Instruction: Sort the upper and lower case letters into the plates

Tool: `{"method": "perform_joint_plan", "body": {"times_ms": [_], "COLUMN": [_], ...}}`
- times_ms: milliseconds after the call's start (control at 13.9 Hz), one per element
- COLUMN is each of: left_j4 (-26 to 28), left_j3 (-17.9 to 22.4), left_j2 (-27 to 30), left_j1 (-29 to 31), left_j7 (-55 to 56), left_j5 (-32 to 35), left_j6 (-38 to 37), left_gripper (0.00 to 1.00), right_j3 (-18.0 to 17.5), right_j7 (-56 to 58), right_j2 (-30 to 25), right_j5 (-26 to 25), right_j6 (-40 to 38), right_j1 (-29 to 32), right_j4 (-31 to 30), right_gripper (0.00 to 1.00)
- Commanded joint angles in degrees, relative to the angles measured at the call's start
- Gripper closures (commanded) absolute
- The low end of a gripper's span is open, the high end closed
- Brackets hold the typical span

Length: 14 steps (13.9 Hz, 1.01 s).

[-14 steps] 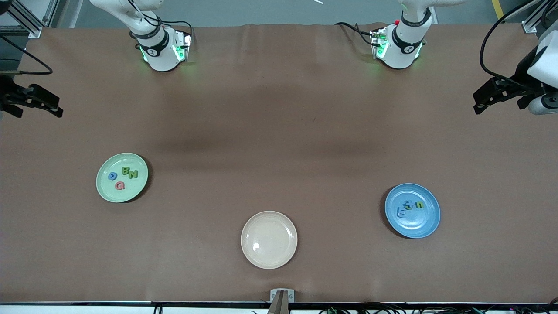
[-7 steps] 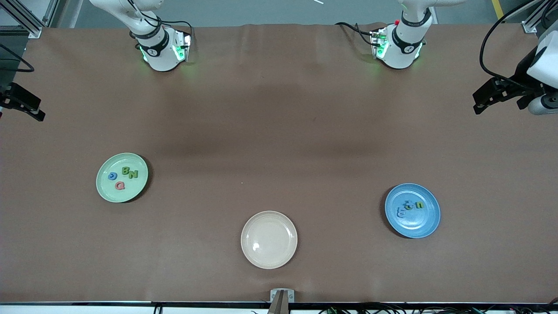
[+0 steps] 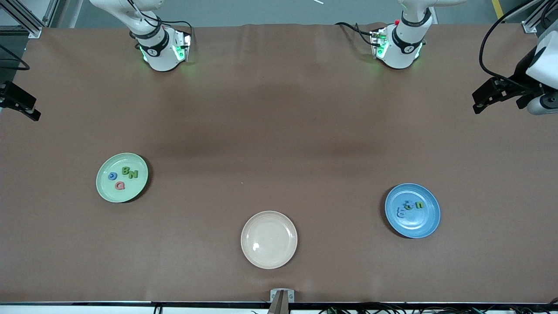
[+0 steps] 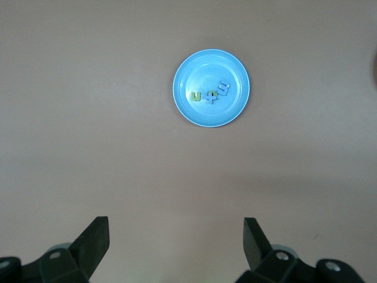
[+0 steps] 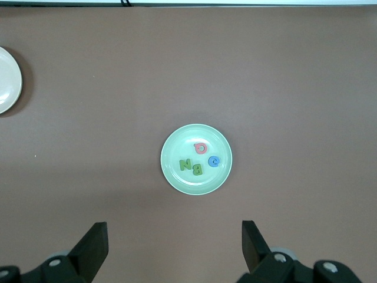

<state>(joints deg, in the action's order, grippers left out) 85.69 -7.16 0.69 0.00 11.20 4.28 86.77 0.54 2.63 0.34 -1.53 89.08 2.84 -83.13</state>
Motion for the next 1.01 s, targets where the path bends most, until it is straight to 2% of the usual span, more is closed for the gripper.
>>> {"method": "perform_joint_plan", "body": {"times_ms": [0,505,649,938], "left_j4": [-0.3,-0.8,-0.6,1.8], "left_j3": [0.3,0.3,0.0,-0.1], "left_j2": [0.4,0.5,0.4,1.0], "left_j1": [0.0,0.0,-0.1,0.0], "left_j7": [-1.5,-1.6,-1.5,-1.4], "left_j5": [-0.5,-0.5,-0.9,-3.6], "left_j6": [-0.8,-0.9,-1.9,-2.2], "left_gripper": [0.00,0.00,0.00,0.00], "right_j3": [-0.5,-0.5,-0.4,-0.4], "right_j7": [-1.0,-1.2,-1.1,-0.7], "right_j2": [0.5,0.5,0.6,0.6], "right_j5": [0.0,0.6,2.8,3.6], "right_j6": [-0.1,0.0,0.2,0.2], "right_j1": [0.7,0.7,1.3,1.9], "right_j4": [1.1,1.0,1.0,1.0], "right_gripper": [0.00,0.00,0.00,0.00]}}
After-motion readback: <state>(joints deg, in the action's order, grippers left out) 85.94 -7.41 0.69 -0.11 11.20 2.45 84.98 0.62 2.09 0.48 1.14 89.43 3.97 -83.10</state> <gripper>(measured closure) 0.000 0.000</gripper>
